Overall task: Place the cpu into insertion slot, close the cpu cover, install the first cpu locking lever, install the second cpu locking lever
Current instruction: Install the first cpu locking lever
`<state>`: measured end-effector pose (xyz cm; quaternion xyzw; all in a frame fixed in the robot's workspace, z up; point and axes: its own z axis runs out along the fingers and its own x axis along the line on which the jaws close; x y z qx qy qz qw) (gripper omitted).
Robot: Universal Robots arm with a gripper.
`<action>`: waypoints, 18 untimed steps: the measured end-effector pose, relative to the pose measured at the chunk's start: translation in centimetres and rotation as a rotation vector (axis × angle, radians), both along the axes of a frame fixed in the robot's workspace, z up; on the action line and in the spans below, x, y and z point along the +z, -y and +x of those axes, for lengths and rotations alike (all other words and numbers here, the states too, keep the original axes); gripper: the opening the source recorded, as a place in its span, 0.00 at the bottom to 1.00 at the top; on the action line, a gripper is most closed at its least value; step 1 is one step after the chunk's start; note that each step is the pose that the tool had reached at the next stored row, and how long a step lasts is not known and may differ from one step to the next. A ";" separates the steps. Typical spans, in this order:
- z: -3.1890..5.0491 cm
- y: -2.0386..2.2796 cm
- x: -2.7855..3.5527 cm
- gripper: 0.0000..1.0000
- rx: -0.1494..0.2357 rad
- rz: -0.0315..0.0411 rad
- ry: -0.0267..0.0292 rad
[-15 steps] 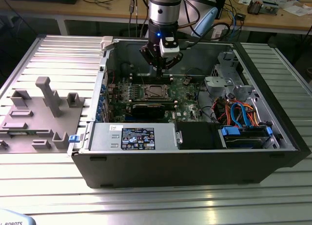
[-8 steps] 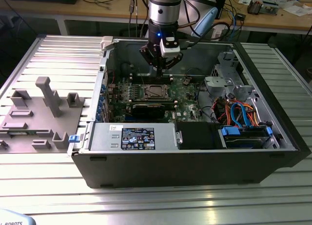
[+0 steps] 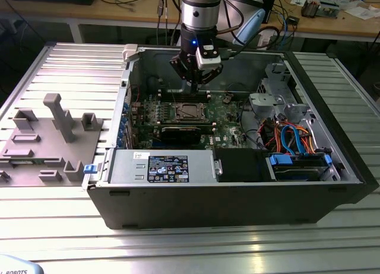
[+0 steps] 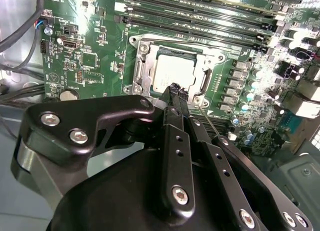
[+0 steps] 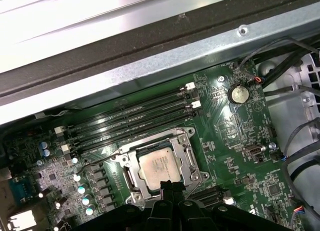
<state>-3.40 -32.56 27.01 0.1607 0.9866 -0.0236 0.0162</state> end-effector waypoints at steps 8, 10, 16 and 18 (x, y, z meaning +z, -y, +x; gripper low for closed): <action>0.00 0.00 0.00 0.11 0.022 0.0000 -0.0001; 0.00 0.00 0.00 0.11 0.027 0.0001 0.0001; 0.00 0.00 0.00 0.11 0.040 -0.0001 0.0000; 0.00 0.00 0.00 0.11 0.046 -0.0001 -0.0001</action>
